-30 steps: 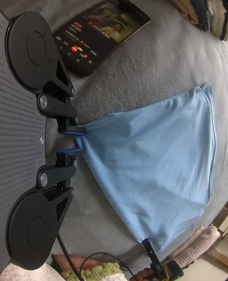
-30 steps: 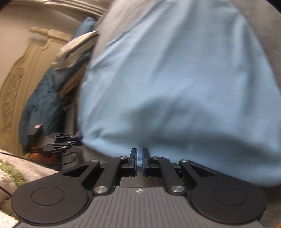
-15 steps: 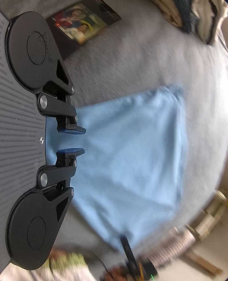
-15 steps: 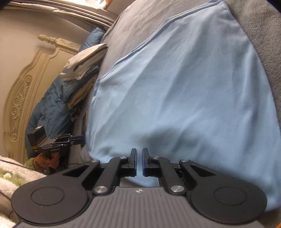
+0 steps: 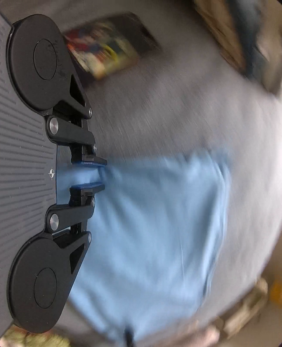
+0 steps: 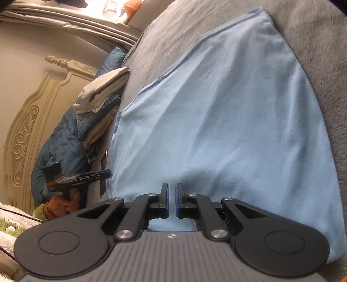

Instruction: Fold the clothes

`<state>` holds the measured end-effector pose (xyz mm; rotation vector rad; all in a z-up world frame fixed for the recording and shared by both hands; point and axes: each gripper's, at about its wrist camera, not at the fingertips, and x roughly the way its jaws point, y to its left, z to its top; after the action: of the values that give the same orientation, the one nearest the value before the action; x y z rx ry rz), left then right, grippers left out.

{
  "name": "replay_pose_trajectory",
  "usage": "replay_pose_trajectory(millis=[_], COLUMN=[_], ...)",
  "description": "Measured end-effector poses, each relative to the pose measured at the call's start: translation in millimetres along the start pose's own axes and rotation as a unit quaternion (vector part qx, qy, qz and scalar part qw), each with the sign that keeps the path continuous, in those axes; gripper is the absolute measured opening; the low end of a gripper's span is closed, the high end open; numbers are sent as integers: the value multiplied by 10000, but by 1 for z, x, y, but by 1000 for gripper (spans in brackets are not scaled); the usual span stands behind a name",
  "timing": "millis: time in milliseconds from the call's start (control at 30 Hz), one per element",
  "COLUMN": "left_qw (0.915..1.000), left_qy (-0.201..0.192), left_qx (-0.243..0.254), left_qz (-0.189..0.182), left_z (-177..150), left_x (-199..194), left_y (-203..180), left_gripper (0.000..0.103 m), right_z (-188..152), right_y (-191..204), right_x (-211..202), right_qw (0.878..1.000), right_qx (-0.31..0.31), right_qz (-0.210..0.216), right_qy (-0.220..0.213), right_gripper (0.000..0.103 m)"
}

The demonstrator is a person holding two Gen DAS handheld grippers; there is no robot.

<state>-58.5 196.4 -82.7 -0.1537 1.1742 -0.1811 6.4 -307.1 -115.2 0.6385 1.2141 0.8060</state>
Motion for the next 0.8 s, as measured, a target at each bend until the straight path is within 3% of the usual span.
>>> replay_pose_trajectory(millis=[267, 333, 467, 533, 667, 800], left_qw=[9956, 9944, 9923, 9841, 9768, 9757], left_qy=[-761, -837, -743, -827, -1178, -1187], left_qx=[-287, -363, -973, -1529, -1595, -1491], left_qz=[-464, -530, -176, -376, -806, -1084], left_z=[32, 40, 47, 51, 68, 92], left_x=[-17, -4, 18, 11, -1, 22], left_y=[-5, -7, 19, 38, 39, 27], left_gripper=[17, 18, 18, 17, 17, 18], right_z=[2, 4, 3, 2, 1, 4], right_y=[2, -1, -5, -6, -10, -18], right_x=[-5, 0, -1, -10, -20, -10], right_qw=[9999, 9998, 9997, 9995, 9988, 9984], right_qx=[46, 106, 164, 226, 323, 455], right_qz=[79, 106, 58, 6, -41, 32], right_qy=[-110, -102, -147, -239, -356, -324], right_gripper=[6, 6, 6, 6, 6, 6])
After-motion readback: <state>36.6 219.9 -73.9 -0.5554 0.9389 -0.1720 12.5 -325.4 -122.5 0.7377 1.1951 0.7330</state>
